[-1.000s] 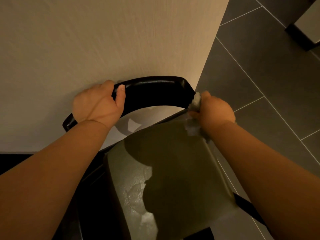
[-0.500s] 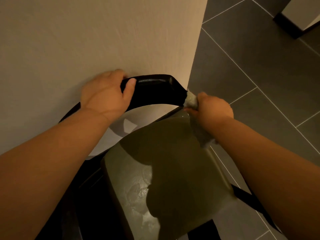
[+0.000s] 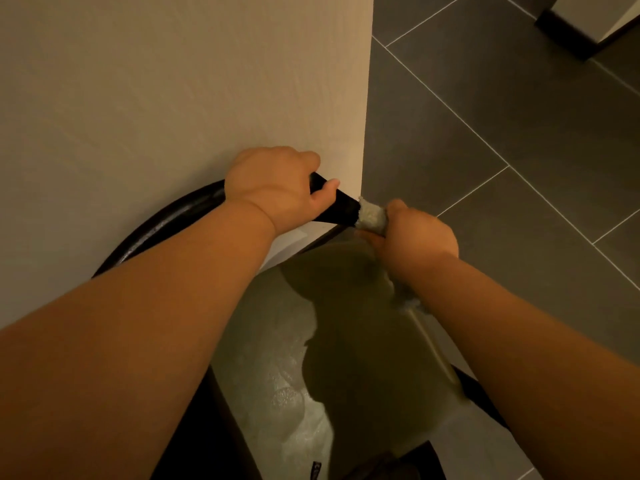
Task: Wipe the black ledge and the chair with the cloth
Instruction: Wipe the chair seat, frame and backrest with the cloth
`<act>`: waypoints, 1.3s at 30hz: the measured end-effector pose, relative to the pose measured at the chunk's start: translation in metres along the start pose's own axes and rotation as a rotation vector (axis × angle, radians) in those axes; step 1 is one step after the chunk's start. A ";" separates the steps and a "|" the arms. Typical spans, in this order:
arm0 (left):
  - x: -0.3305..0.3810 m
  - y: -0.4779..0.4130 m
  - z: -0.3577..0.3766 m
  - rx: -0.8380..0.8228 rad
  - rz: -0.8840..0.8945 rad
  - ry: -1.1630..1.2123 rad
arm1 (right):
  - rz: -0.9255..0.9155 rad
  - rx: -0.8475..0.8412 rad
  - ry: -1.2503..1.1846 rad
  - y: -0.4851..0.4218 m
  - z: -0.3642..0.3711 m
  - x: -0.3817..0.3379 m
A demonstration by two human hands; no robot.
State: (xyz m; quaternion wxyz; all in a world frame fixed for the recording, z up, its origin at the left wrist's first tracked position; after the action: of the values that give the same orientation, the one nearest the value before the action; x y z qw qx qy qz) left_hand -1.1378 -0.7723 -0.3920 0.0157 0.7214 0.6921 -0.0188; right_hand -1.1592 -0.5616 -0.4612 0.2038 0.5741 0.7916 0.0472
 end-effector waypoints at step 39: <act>0.010 0.003 0.001 0.100 -0.111 -0.080 | 0.053 0.163 -0.026 0.038 0.012 0.019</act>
State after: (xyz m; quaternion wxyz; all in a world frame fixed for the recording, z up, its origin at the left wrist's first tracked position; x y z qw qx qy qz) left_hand -1.1346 -0.7620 -0.3932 0.0062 0.6805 0.7281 -0.0828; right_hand -1.1261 -0.5333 -0.4655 0.1654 0.6099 0.7748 -0.0193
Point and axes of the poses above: each hand's wrist, its own y-axis away from the middle knuckle, its own z-axis out of the palm, x = y × z, the point moved 3 cm from there along -y, towards the middle knuckle, and after that the axes turned 2 degrees about z, right-handed, at the moved point
